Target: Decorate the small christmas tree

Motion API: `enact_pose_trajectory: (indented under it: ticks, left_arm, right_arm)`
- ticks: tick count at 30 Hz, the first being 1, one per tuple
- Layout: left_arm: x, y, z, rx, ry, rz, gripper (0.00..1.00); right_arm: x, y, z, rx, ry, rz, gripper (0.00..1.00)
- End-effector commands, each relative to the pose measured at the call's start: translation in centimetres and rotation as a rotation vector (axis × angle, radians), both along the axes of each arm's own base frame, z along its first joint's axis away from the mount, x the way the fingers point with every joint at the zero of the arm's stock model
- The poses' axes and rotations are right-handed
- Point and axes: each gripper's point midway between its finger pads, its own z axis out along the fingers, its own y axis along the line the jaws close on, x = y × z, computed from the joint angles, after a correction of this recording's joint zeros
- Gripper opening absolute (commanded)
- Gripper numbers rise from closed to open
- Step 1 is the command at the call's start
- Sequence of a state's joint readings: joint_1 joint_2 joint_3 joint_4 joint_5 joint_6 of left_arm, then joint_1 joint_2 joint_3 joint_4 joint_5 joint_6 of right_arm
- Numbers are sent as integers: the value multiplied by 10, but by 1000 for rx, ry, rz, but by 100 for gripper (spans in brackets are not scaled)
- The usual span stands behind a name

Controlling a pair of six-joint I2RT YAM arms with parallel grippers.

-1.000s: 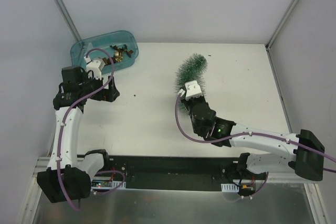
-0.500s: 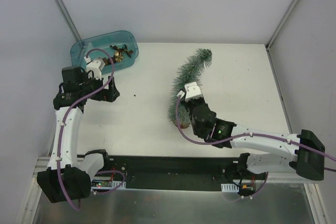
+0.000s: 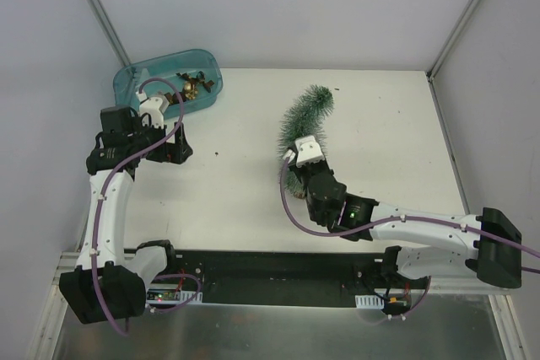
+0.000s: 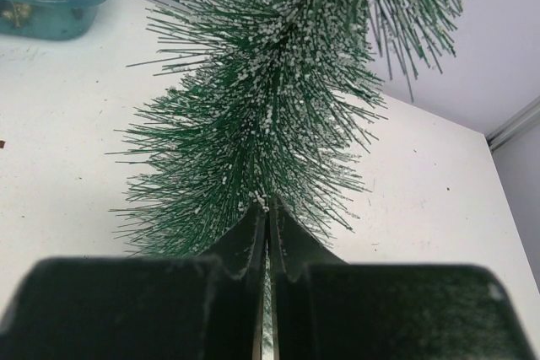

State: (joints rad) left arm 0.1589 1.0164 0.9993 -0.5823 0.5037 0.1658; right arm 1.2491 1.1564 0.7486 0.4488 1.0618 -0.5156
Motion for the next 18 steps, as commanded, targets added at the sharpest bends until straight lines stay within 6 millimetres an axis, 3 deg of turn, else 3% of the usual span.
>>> enact_pose_trajectory:
  ticks: [1, 12, 16, 18]
  left_arm:
    - [2, 2, -5, -10, 26, 22, 99]
    - [5, 3, -5, -13, 22, 25, 99]
    - [16, 10, -5, 11, 21, 54, 99]
    - [24, 15, -4, 24, 20, 75, 99]
  right_arm:
    - [-2, -10, 19, 120, -32, -39, 1]
    - [-5, -14, 9, 113, -9, -48, 3]
    - [-7, -15, 3, 106, 9, -40, 23]
    - [-9, -13, 2, 113, 18, -28, 39]
